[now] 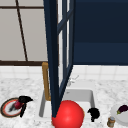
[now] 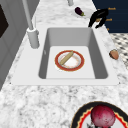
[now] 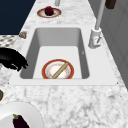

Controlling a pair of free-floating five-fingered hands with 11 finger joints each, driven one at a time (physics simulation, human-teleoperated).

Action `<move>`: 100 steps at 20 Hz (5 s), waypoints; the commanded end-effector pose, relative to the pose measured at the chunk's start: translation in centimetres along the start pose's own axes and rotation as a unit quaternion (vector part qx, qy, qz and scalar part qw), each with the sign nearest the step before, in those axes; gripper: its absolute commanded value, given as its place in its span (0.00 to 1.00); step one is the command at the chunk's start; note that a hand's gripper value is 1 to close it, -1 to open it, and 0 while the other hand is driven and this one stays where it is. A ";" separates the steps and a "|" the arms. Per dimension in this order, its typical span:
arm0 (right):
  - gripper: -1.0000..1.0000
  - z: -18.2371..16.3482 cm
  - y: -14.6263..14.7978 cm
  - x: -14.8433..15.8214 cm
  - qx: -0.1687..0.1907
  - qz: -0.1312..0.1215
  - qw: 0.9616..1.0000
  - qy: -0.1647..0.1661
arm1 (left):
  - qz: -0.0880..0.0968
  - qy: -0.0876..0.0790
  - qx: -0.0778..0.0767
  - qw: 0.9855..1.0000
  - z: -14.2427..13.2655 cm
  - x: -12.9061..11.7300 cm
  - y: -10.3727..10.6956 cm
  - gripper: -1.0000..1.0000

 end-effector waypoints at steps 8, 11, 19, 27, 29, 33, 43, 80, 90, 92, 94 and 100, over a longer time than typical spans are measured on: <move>0.50 0.0 0.0 0.0 0.000 0.000 1.000 0.000 | 0.001 0.004 -0.005 1.000 -8.8 0.5 -1.8 0.00; 0.50 0.0 0.0 0.0 0.000 0.000 1.000 0.000 | -0.006 0.006 -0.004 1.000 -11.3 0.3 -2.6 0.00; 0.50 0.0 0.0 0.0 0.000 0.000 1.000 0.000 | 0.000 0.005 -0.005 1.000 -18.0 -0.3 -4.6 0.00; 0.50 0.0 0.0 0.0 0.000 0.000 1.000 0.000 | -0.001 0.018 0.021 1.000 -21.6 -4.9 -7.5 0.00; 0.50 0.0 0.0 0.0 0.000 0.000 1.000 0.000 | 0.005 0.027 0.020 0.999 -23.1 -6.2 -8.4 0.00; 0.50 0.0 0.0 0.0 0.000 0.000 1.000 0.000 | 0.013 0.013 0.006 1.000 -23.5 -8.4 -10.8 0.00; 0.50 0.0 0.0 0.0 0.000 0.000 1.000 0.000 | 0.007 -0.021 0.008 1.000 -19.7 -16.2 -11.5 0.00; 0.50 0.0 0.0 0.0 0.000 0.000 1.000 0.000 | -0.092 -0.012 0.004 0.996 -20.8 -13.2 -12.5 1.00; 0.50 0.0 0.0 0.0 0.000 0.000 1.000 0.000 | -0.117 0.001 0.007 0.993 -17.2 -7.8 -7.5 1.00; 0.50 0.0 0.0 0.0 0.000 0.000 1.000 0.000 | -0.114 0.004 0.010 0.993 -15.5 -7.1 -6.9 1.00; 0.50 0.0 0.0 0.0 0.000 0.000 1.000 0.000 | -0.113 0.005 0.012 0.994 -14.1 -6.4 -6.1 1.00; 0.50 0.0 0.0 0.0 0.000 0.000 1.000 0.000 | -0.113 0.005 0.012 0.993 -9.4 -3.8 -3.8 1.00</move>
